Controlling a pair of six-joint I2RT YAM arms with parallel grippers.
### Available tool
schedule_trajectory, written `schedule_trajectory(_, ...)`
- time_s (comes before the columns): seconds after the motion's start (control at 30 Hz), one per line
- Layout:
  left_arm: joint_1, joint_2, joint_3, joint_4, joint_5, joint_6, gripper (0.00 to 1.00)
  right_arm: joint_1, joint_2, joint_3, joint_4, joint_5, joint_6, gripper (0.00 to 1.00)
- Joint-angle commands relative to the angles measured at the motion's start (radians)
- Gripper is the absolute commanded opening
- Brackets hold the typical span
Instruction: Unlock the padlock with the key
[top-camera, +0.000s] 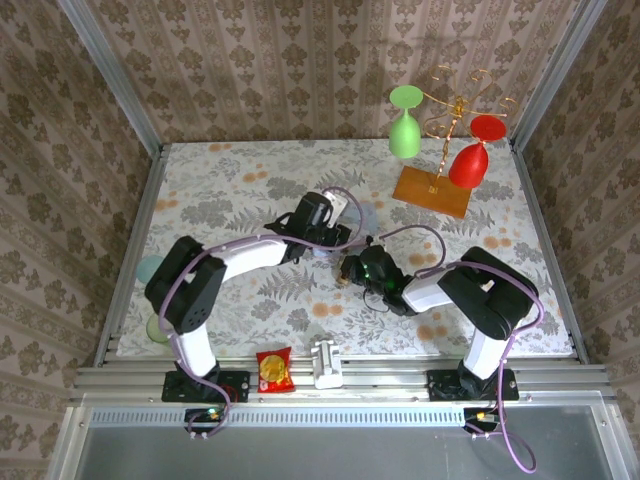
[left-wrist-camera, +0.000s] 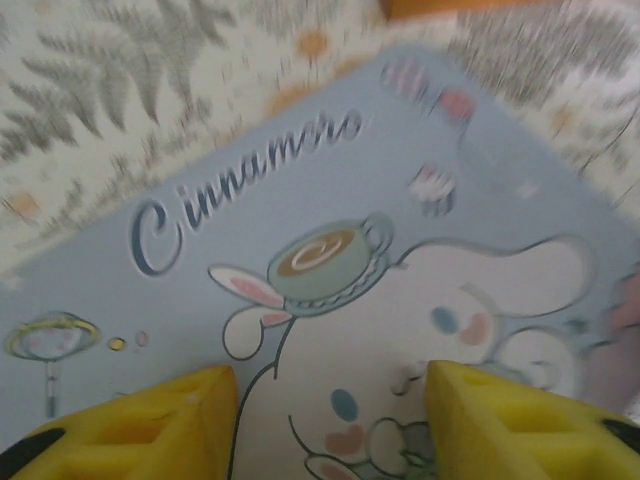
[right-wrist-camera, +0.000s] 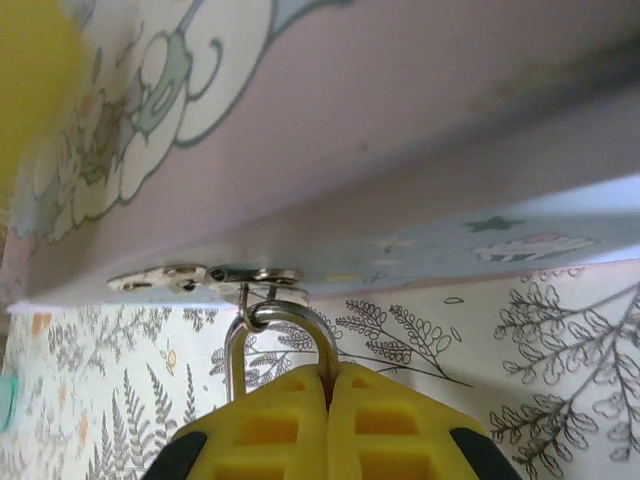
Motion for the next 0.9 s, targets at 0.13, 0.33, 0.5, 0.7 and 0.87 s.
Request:
schedule_trajectory(0.13,0.012,0.048,0.008,-0.083,-0.015,0.04,0.43,0.051,0.042,-0.023,-0.004,0.283,0.222,0.0)
schedule_trajectory(0.33,0.009,0.05,-0.079,-0.028,-0.022,0.024,0.4,0.099,0.03,-0.007,-0.043,0.413,0.347,0.0)
schedule_trajectory(0.5,0.01,0.057,-0.12,0.007,-0.029,0.039,0.35,0.103,0.012,0.016,-0.103,0.457,0.444,0.0)
schedule_trajectory(0.7,0.012,0.061,-0.144,0.028,-0.049,0.079,0.33,0.118,0.018,0.076,-0.265,0.535,0.62,0.0)
schedule_trajectory(0.87,0.018,0.059,-0.165,0.049,-0.051,0.083,0.33,0.123,0.006,0.073,-0.385,0.587,0.812,0.0)
